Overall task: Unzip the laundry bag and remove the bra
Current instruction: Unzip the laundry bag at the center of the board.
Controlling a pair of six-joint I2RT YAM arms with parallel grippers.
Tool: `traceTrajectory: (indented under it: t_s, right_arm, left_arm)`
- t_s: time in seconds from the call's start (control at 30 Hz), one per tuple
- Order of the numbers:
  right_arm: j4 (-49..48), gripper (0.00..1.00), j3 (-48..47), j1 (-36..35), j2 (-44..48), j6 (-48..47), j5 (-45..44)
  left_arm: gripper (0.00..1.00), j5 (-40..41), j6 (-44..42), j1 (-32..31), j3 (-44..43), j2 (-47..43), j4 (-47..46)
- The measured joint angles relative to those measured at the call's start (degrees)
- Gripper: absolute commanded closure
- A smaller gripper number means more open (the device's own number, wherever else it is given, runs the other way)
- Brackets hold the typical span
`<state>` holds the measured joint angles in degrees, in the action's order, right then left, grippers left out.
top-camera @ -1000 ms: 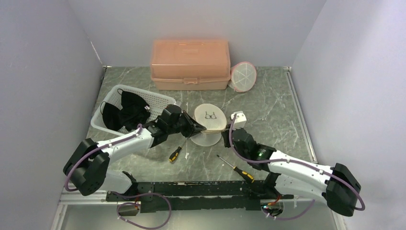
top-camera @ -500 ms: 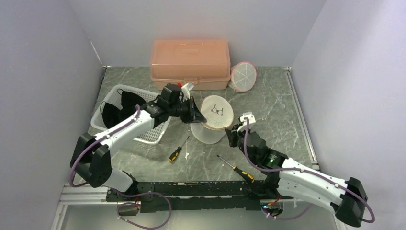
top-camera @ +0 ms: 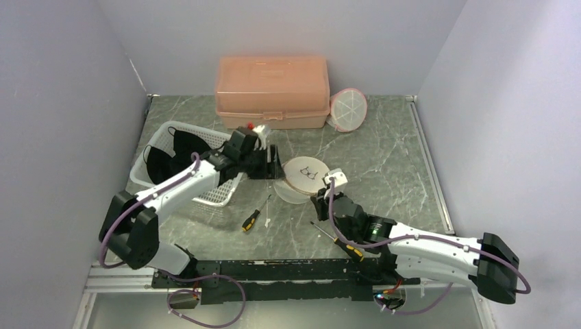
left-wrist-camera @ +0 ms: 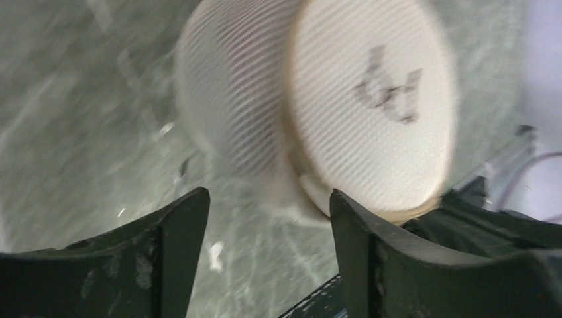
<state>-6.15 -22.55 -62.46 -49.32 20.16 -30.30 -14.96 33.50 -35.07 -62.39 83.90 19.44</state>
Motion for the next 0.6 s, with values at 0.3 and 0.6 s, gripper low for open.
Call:
traceTrajectory:
  t_s: [0.3, 0.6]
  right_arm:
    - [-1.16, 1.0, 1.66, -0.17, -2.16, 2.4, -0.96]
    - [-1.95, 1.0, 1.66, -0.17, -4.42, 2.38, -0.96]
  left_arm:
    - [0.06, 13.0, 11.21, -0.07, 9.88, -22.25, 6.64]
    - [0.12, 13.77, 33.86, -10.51, 11.91, -16.85, -1.6]
